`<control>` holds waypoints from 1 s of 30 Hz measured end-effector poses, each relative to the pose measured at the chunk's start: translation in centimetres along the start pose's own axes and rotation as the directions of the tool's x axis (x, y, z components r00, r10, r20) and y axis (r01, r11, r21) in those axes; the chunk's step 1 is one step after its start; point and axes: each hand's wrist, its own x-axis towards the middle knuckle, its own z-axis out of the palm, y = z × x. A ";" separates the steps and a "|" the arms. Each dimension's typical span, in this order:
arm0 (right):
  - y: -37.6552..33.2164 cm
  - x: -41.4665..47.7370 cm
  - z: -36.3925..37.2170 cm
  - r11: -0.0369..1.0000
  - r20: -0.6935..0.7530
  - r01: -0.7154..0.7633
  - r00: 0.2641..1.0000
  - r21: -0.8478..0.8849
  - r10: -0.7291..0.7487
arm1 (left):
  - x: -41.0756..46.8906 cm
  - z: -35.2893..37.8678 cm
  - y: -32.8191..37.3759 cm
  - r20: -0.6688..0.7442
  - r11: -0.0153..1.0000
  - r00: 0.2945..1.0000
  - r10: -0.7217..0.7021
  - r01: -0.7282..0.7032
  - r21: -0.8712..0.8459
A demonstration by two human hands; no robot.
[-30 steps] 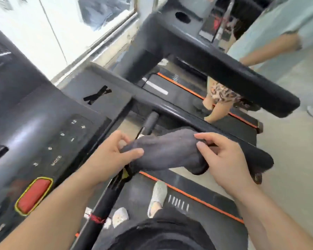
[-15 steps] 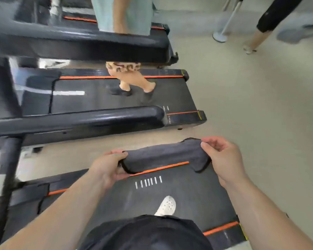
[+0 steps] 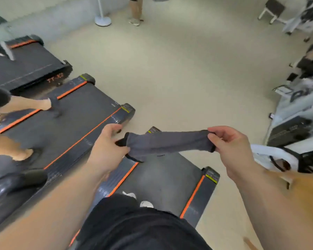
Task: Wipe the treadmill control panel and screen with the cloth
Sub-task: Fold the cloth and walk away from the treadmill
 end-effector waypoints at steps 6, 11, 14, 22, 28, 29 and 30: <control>3.9 2.2 -2.9 0.989 -0.232 -0.144 0.962 0.024 0.146 | 8.2 6.2 3.4 0.240 0.854 0.891 -0.386 0.444 -0.271; 4.3 6.4 -4.5 0.968 -0.395 -0.241 0.885 0.066 0.247 | 13.8 12.4 8.6 0.420 0.833 0.842 -0.339 0.476 -0.283; 3.9 8.3 -5.6 0.948 -0.430 -0.310 0.848 0.072 0.310 | 16.9 14.7 12.7 0.604 0.892 0.761 -0.236 0.417 -0.177; 4.3 12.8 -10.7 0.938 -0.613 -0.298 0.711 0.179 0.343 | 22.1 23.4 20.1 0.592 0.895 0.790 0.160 -0.370 0.251; 5.8 17.0 -16.4 0.928 -0.632 -0.286 0.680 0.239 0.372 | 24.1 32.5 25.7 0.716 0.745 0.644 0.272 -0.611 0.266; 6.2 18.0 -17.4 0.921 -0.622 -0.283 0.679 0.266 0.389 | 24.5 34.2 26.6 0.727 0.736 0.636 0.259 -0.618 0.278; 6.7 19.1 -18.6 0.914 -0.608 -0.276 0.684 0.296 0.403 | 24.9 35.9 27.6 0.740 0.722 0.624 0.251 -0.630 0.286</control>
